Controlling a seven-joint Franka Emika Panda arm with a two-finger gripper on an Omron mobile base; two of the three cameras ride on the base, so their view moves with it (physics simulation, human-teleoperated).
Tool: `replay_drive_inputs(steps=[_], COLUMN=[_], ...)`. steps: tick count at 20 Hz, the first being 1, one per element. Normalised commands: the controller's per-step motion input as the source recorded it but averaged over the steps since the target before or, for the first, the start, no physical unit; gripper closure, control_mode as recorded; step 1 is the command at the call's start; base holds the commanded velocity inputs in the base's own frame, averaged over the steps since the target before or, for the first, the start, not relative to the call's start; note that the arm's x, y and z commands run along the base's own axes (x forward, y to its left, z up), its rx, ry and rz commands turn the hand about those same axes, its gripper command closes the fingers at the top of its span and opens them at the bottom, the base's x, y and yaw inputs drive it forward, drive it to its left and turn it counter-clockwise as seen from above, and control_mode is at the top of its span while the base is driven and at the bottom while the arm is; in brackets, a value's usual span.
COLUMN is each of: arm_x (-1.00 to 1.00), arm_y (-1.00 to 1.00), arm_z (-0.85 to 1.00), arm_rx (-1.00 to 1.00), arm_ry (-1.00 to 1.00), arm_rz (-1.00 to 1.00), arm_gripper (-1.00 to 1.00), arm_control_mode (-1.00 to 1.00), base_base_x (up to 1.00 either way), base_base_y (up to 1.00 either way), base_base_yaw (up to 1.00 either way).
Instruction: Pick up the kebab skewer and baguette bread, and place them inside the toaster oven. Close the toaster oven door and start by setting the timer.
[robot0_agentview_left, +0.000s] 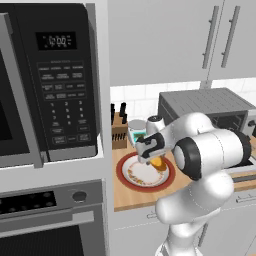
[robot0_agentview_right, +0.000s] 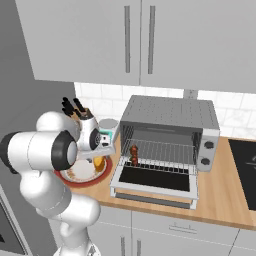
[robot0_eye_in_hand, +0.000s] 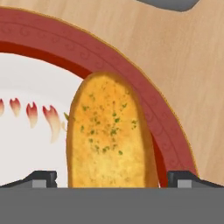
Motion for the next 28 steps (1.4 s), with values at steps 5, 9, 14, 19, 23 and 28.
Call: replay_drive_inputs(steps=[5,9,14,19,23,28], arm_x=[0.00,0.00,-0.09,0.00,-0.72,-1.00], arm_y=[-0.01,0.00,0.00,0.00,-0.17,-0.41], arm_z=[-0.23,-0.01,-0.02,-0.04,0.90,1.00], arm_rx=[0.00,0.00,0.00,0.00,0.02,0.05], arm_ry=[0.00,-0.04,-0.04,-0.03,-0.06,-0.15], arm_rz=[0.00,0.00,0.00,0.00,0.00,0.01], arm_gripper=[-1.00,1.00,1.00,1.00,1.00,1.00], arm_control_mode=[-1.00,-1.00,-1.00,-1.00,-1.00,-1.00], base_base_x=[0.00,0.00,0.00,0.00,0.00,0.00], base_base_y=[0.00,0.00,0.00,0.00,0.00,0.00], base_base_yaw=[0.00,0.00,0.00,0.00,0.00,0.00])
